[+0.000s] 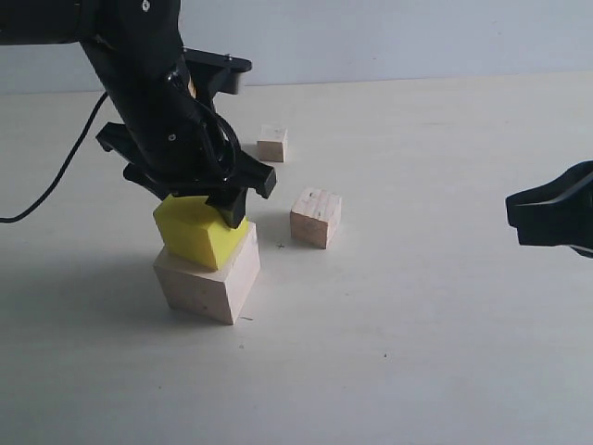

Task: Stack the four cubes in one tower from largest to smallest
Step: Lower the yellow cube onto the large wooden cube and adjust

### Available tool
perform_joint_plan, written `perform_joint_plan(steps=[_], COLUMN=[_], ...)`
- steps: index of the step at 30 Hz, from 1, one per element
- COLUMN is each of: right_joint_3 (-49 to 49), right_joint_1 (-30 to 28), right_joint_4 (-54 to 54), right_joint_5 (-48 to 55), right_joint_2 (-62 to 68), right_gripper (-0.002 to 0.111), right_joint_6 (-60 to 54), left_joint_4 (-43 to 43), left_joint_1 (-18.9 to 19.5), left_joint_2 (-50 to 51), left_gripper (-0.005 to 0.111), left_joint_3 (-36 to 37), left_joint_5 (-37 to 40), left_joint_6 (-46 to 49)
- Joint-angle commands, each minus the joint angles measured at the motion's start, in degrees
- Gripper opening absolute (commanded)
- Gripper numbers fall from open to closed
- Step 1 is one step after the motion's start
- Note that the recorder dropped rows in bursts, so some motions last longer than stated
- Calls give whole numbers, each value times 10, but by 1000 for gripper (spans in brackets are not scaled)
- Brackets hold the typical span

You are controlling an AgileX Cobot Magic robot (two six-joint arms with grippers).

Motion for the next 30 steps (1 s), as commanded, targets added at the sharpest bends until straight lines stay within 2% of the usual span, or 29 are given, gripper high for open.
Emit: perform_joint_plan(steps=[1,5,10,13,15,30], right_joint_3=[-5,-5,-5,-5,-5,-5], right_joint_1=[2,2,2,2,2,2], right_joint_4=[-3,-3,-3,-3,-3,-3], right_joint_5=[-5,-5,-5,-5,-5,-3], right_joint_2=[0,0,0,0,0,0], right_gripper=[0,0,0,0,0,0], right_joint_6=[-4,-4,-4,-4,-4,-4], left_joint_4=[6,6,4,1,-1,-16], left_joint_1=[-1,-1,-1,-1,-1,-1], left_joint_2=[3,3,3,3,3,-8], left_gripper=[8,25,55,66,69,69], left_joint_3=[-1,-1,-1,-1,-1,-1], left_joint_5=[7,16,32,32,32,28], left_joint_6=[-16,-16,-26,-27,-29,-40])
